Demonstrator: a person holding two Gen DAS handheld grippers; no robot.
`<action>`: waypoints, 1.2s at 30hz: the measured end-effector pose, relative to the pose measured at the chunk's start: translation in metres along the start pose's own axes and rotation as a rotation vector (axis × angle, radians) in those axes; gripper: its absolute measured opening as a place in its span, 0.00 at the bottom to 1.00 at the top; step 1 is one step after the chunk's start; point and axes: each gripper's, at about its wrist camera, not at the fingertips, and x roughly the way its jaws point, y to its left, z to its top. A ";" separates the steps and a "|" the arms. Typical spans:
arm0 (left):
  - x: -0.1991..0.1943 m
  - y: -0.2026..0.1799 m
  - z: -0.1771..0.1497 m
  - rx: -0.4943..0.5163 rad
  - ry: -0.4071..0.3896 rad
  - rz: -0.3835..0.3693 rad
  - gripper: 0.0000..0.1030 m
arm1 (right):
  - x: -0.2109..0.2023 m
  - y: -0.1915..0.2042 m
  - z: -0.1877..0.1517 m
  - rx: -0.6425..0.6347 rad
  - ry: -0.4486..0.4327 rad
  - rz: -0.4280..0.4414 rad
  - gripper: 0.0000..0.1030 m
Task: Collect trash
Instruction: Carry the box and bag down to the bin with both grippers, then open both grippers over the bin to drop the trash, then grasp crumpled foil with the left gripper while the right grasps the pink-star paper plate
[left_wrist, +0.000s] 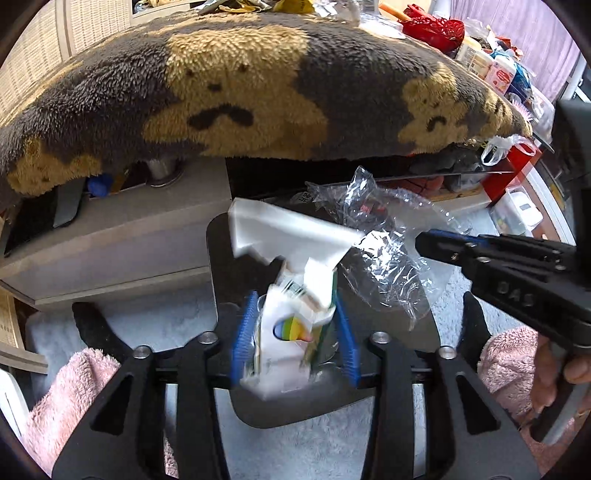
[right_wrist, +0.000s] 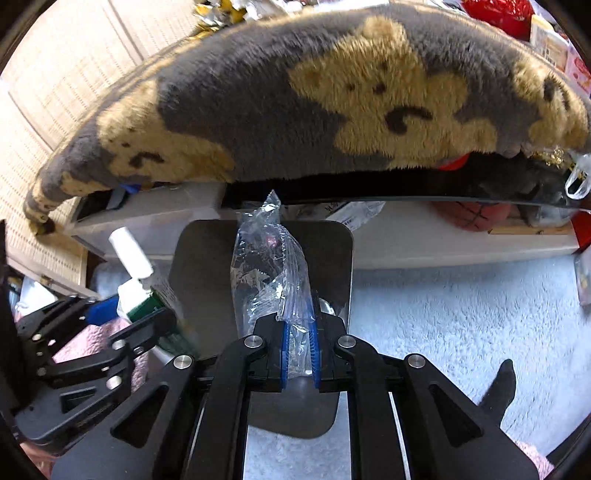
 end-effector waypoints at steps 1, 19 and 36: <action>0.000 0.002 0.001 0.004 -0.004 0.002 0.47 | 0.004 -0.001 0.001 0.009 0.004 -0.007 0.13; -0.071 0.015 0.029 -0.071 -0.169 -0.001 0.92 | -0.077 0.011 0.034 -0.012 -0.211 -0.133 0.97; -0.123 0.015 0.108 -0.065 -0.330 0.023 0.92 | -0.132 -0.035 0.137 0.010 -0.353 -0.188 0.97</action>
